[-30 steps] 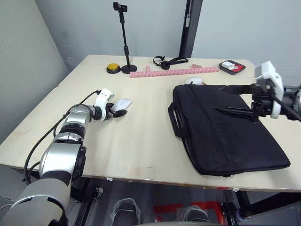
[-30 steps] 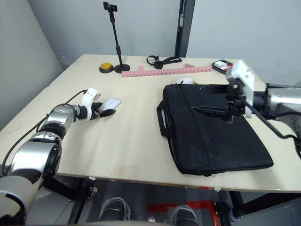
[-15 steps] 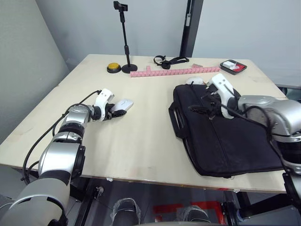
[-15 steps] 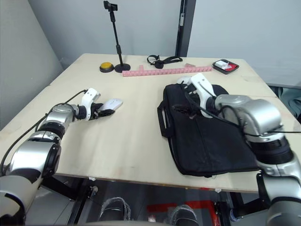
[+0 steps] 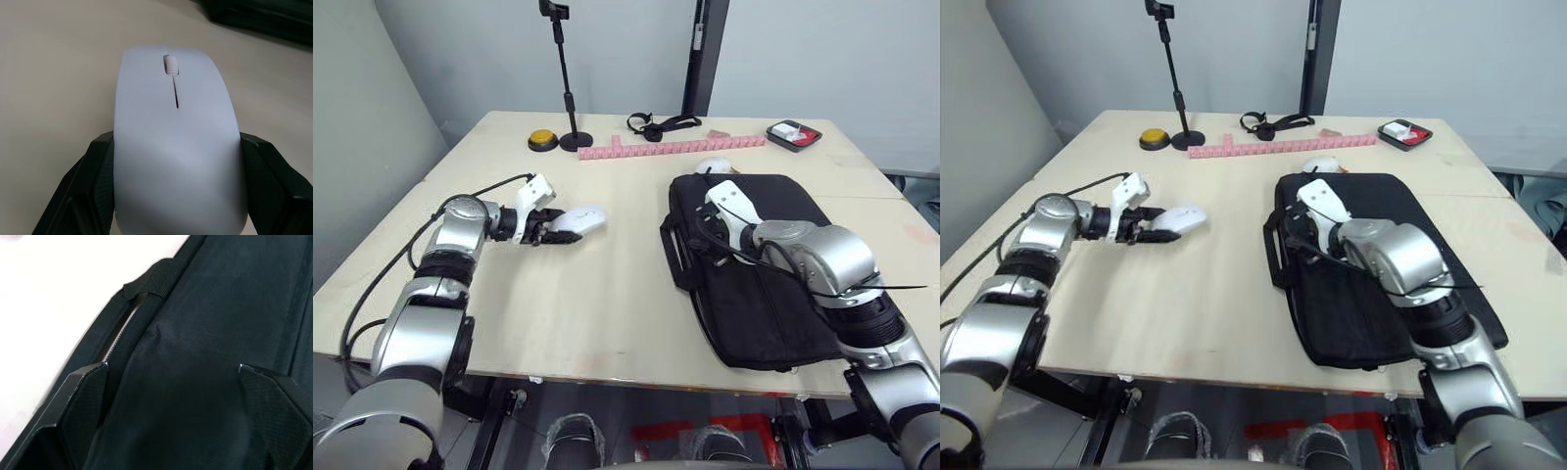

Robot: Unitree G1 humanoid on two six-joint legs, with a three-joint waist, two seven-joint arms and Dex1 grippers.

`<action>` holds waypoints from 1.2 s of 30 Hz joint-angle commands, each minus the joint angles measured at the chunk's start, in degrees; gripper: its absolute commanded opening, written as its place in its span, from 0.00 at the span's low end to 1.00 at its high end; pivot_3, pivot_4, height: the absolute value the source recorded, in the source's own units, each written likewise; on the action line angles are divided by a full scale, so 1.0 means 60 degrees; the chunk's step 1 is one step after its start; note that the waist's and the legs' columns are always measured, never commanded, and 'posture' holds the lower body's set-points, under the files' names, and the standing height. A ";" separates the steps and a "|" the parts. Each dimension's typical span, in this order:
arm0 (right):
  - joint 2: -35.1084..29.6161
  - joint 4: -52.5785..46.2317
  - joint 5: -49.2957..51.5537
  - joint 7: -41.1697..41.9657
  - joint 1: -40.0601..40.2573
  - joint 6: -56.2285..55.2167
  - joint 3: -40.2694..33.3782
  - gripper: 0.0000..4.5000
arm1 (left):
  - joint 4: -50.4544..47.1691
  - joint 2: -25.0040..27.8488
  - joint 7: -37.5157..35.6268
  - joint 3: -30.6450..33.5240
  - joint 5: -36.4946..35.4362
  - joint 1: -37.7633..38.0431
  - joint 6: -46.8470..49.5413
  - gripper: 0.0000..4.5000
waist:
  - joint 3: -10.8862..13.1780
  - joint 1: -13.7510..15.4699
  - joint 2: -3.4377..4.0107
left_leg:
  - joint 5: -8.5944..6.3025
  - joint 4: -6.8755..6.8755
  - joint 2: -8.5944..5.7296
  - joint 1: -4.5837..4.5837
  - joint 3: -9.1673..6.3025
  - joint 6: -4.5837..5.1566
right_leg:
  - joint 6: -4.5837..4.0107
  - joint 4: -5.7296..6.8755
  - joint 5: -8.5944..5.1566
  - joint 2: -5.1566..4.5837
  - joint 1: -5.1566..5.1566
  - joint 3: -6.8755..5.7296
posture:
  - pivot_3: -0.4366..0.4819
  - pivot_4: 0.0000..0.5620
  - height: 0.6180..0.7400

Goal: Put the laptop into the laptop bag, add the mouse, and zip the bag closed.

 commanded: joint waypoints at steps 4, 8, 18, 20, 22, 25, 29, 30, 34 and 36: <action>0.0642 0.0123 -0.0855 -0.0456 -0.0109 -0.0067 0.0372 1.00 | -0.1503 0.0178 -0.0362 0.0139 -0.0605 -0.0088 0.0915 0.63 | 0.0000 0.0042 0.0001 | 0.0008 -0.0001 -0.0002 0.0002 -0.0006 -0.0012 | 0.0000 0.0004 0.0000 -0.0001 0.0005 -0.0003 | 0.48 0.27 0.99; 0.0795 0.0145 -0.1157 -0.0326 -0.0117 -0.0129 0.0766 1.00 | -0.1833 0.0155 -0.0286 0.0052 -0.0738 -0.0035 0.1159 0.63 | 0.0000 0.0013 0.0001 | 0.0011 -0.0003 -0.0001 0.0009 -0.0006 -0.0018 | 0.0001 0.0013 0.0000 0.0001 0.0004 0.0000 | 0.48 0.27 0.99; 0.0605 0.0908 -0.1941 0.0039 0.0428 -0.1053 0.1019 0.94 | -0.1616 0.0020 0.0117 0.0028 -0.0799 -0.0136 0.1222 0.63 | -0.0002 -0.0023 0.0000 | 0.0014 -0.0004 -0.0001 0.0021 -0.0007 -0.0023 | 0.0003 0.0015 0.0000 0.0002 0.0019 0.0002 | 0.48 0.27 0.99; 0.0517 0.0890 -0.2086 0.0137 0.0457 -0.1184 0.1141 0.81 | -0.1647 0.0036 0.0106 0.0007 -0.0818 -0.0148 0.1258 0.63 | -0.0002 -0.0017 0.0000 | 0.0018 -0.0003 -0.0001 0.0025 -0.0009 -0.0027 | 0.0004 0.0022 0.0001 0.0002 0.0020 0.0003 | 0.48 0.27 0.99; 0.0485 0.0886 -0.2193 0.0213 0.0520 -0.1286 0.1185 0.67 | -0.1695 0.0049 0.0105 0.0009 -0.0845 -0.0166 0.1320 0.63 | -0.0002 -0.0013 0.0000 | 0.0020 -0.0003 -0.0001 0.0029 -0.0011 -0.0029 | 0.0004 0.0028 0.0001 0.0002 0.0021 0.0003 | 0.48 0.27 0.99; 0.0424 0.0795 -0.2319 0.0331 0.0584 -0.1252 0.1292 0.44 | -0.1759 0.0079 0.0116 0.0012 -0.0867 -0.0211 0.1407 0.63 | -0.0003 -0.0015 -0.0001 | 0.0020 -0.0003 -0.0001 0.0033 -0.0011 -0.0030 | 0.0004 0.0031 0.0001 0.0003 0.0023 0.0005 | 0.48 0.27 0.99; 0.0341 0.0695 -0.2461 0.0401 0.0619 -0.1143 0.1375 0.14 | -0.1943 0.0078 0.0123 0.0006 -0.0936 -0.0294 0.1560 0.63 | -0.0003 0.0021 -0.0001 | 0.0021 -0.0003 -0.0003 0.0041 -0.0012 -0.0030 | 0.0004 0.0030 0.0001 0.0001 0.0034 0.0004 | 0.48 0.27 0.99; 0.0275 0.0678 -0.2527 0.0412 0.0607 -0.1133 0.1446 0.08 | -0.1997 0.0057 0.0129 0.0017 -0.0965 -0.0308 0.1579 0.63 | -0.0003 0.0032 -0.0001 | 0.0021 -0.0002 -0.0003 0.0044 -0.0012 -0.0030 | 0.0004 0.0029 0.0001 0.0000 0.0037 0.0003 | 0.48 0.27 0.99; 0.0260 0.0411 -0.2594 0.0436 0.0465 -0.0874 0.1297 0.00 | -0.2194 -0.0049 0.0205 0.0060 -0.1116 -0.0335 0.1794 0.63 | -0.0003 0.0050 -0.0002 | 0.0020 -0.0002 -0.0005 0.0049 -0.0013 -0.0029 | 0.0004 0.0028 0.0000 -0.0002 0.0045 0.0003 | 0.48 0.27 0.99; 0.0288 0.0189 -0.2500 0.0517 0.0292 -0.0642 0.1051 0.00 | -0.2286 -0.0082 0.0212 0.0015 -0.1133 -0.0291 0.1830 0.63 | -0.0003 0.0049 -0.0001 | 0.0021 -0.0003 -0.0005 0.0049 -0.0014 -0.0030 | 0.0005 0.0027 0.0000 -0.0003 0.0045 0.0001 | 0.48 0.27 0.99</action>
